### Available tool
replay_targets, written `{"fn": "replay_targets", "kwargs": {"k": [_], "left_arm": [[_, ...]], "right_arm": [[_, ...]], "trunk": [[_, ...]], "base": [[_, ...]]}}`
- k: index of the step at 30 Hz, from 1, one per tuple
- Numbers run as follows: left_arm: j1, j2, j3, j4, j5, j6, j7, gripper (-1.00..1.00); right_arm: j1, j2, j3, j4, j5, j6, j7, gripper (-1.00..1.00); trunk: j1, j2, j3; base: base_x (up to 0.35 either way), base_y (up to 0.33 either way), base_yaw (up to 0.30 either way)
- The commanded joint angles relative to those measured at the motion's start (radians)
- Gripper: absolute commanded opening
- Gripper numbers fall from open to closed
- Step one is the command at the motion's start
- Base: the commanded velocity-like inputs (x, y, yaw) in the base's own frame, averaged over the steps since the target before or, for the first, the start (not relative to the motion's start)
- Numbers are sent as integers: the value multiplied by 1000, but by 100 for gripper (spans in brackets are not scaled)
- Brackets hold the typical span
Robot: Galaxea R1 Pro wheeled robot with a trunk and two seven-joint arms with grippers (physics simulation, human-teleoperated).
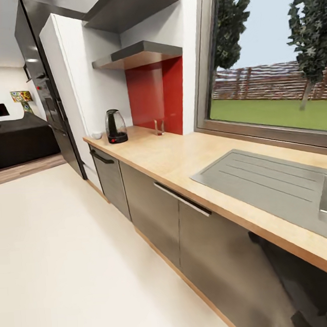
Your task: Set up a coffee station on the kitchen countertop: keep the coffee maker on the countertop, move the bottle of coffee from the kitchen shelf to the counter next to the coffee maker, place a paper coffee filter on top of the coffee maker, put the saucer next to the coffee maker with the coffee cup on the saucer, and place the electric kettle next to the coffee maker.
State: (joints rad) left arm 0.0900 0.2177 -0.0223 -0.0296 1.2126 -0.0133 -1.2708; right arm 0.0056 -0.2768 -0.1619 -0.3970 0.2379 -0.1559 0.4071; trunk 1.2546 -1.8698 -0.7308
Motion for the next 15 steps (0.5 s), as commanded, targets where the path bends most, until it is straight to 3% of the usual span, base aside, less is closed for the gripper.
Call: {"fn": "replay_targets", "kwargs": {"k": [1,9,15], "left_arm": [[0,0,-3,-2,2,-1,-1,100],[0,0,-4,-2,2,-1,-1,100],[0,0,-3,-2,2,-1,-1,100]], "right_arm": [[1,1,-8,-2,11,-3,6,100],[1,1,-8,-2,11,-4,6,100],[1,2,-8,-2,11,-4,5,100]], "trunk": [[0,0,-1],[0,0,-1],[0,0,-1]], "base": [[263,3,91],[301,28,183],[302,137,260]]}}
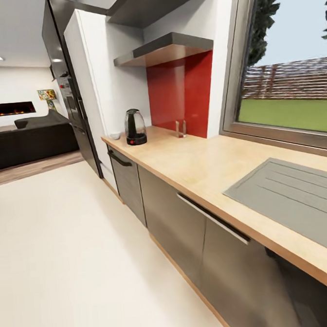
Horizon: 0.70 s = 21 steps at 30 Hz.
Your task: Set up a coffee station on the kitchen countertop: keep the coffee maker on the countertop, move the bottle of coffee from the kitchen shelf to the counter next to the coffee maker, place a paper coffee filter on top of the coffee maker, put the saucer next to the coffee maker with the coffee cup on the saucer, and place the electric kettle next to the coffee maker.
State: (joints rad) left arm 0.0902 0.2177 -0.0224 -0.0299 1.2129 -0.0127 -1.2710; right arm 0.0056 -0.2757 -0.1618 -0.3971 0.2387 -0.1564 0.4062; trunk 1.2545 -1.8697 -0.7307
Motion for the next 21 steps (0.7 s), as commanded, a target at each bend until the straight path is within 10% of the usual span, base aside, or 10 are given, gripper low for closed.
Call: {"fn": "replay_targets", "kwargs": {"k": [1,21], "left_arm": [[0,0,-2,-2,2,-1,-1,100],[0,0,-4,-2,2,-1,-1,100]], "right_arm": [[1,1,-8,-2,11,-3,6,100],[1,1,-8,-2,11,-3,6,100]], "trunk": [[1,0,-1],[1,0,-1]], "base": [[291,184,268],[274,206,269]]}}
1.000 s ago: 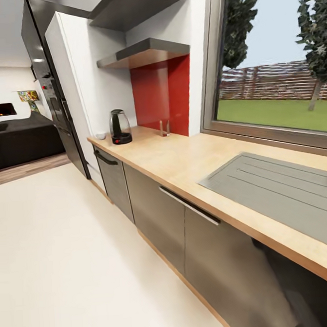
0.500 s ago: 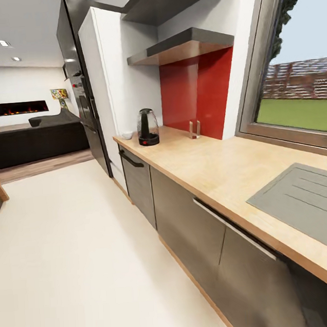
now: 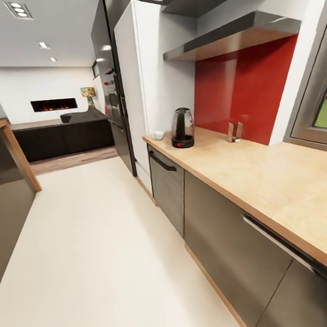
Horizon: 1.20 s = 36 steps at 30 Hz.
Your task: Set up a coffee station on the kitchen countertop: keep the coffee maker on the countertop, move the bottle of coffee from the kitchen shelf to the counter next to the coffee maker, place a paper coffee filter on top of the coffee maker, put the saucer next to the coffee maker with the coffee cup on the saucer, and place the electric kettle next to the coffee maker.
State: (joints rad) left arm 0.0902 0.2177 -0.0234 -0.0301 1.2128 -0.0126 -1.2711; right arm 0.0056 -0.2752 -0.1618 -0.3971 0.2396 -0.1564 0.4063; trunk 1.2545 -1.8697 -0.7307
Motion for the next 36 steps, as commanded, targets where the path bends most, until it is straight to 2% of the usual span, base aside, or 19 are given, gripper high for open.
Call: {"fn": "replay_targets", "kwargs": {"k": [1,10,15,36], "left_arm": [[0,0,-3,-2,2,-1,-1,100],[0,0,-4,-2,2,-1,-1,100],[0,0,-5,-2,2,-1,-1,100],[0,0,-7,-2,2,-1,-1,100]], "right_arm": [[1,1,-8,-2,10,-3,6,100],[1,1,-9,9,29,-3,7,100],[1,0,-9,86,47,-3,8,100],[1,1,-10,107,49,-3,9,100]], "trunk": [[0,0,-1],[0,0,-1],[0,0,-1],[0,0,-1]], "base": [[268,212,242],[268,212,112],[268,212,11],[263,216,1]]}}
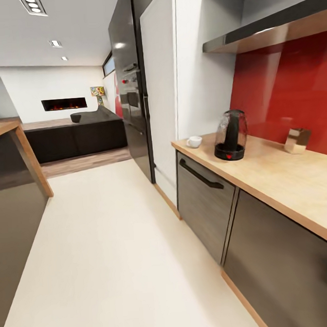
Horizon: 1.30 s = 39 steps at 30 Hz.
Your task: Set up a coffee station on the kitchen countertop: keep the coffee maker on the countertop, move the bottle of coffee from the kitchen shelf to the counter next to the coffee maker, place a paper coffee filter on top of the coffee maker, put the saucer next to the coffee maker with the coffee cup on the saucer, and place the electric kettle next to the coffee maker.
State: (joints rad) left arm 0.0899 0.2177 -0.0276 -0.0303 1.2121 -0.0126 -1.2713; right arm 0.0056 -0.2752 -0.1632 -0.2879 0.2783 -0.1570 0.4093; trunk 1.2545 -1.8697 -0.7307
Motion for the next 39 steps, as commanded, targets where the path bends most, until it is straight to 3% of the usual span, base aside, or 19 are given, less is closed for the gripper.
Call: {"fn": "replay_targets", "kwargs": {"k": [1,17,18,22,24,28,29,34,35,37,38,39], "left_arm": [[1,0,-3,-2,3,-1,0,100],[1,0,-5,-2,3,-2,0,100],[1,0,-6,-2,3,-3,0,100],[1,0,-6,-2,3,-3,1,100],[1,0,-4,-2,3,-3,1,100],[1,0,-3,-2,3,-3,1,100],[1,0,-3,-2,3,-3,1,100],[1,0,-2,-2,3,-4,2,100],[1,0,-2,-2,3,-4,2,100],[1,0,-2,-2,3,-4,2,100],[1,1,-1,-2,3,-4,2,100],[1,1,-1,-2,3,-4,2,100]], "right_arm": [[1,0,-9,-2,10,-2,6,100],[0,-1,-11,-5,6,-3,5,100],[-44,0,-15,-21,-3,-7,8,100],[-62,18,-14,-111,-5,-60,13,100],[-68,50,-13,-257,-6,-93,20,100],[-70,90,-12,-408,-6,-107,24,100],[-71,109,-12,-488,-7,-110,25,100],[-71,140,-12,-683,-39,-112,25,100],[-71,144,-12,-723,-53,-110,24,100],[-71,153,-13,-890,-127,-45,23,100],[-75,154,-16,-1053,-200,87,20,100],[-90,154,-17,-1117,-222,148,17,100]], "trunk": [[0,0,-1],[0,0,-1],[0,0,-1],[0,0,-1],[0,0,-1],[0,0,-1],[0,0,-1],[0,0,-1],[0,0,-1],[0,0,-1],[0,0,-1],[0,0,-1]], "base": [[248,229,0],[226,210,0],[16,14,0],[8,7,0],[3,2,0],[1,1,0],[0,0,0],[0,0,0],[0,0,0],[0,0,0],[0,0,0],[0,0,0]]}}
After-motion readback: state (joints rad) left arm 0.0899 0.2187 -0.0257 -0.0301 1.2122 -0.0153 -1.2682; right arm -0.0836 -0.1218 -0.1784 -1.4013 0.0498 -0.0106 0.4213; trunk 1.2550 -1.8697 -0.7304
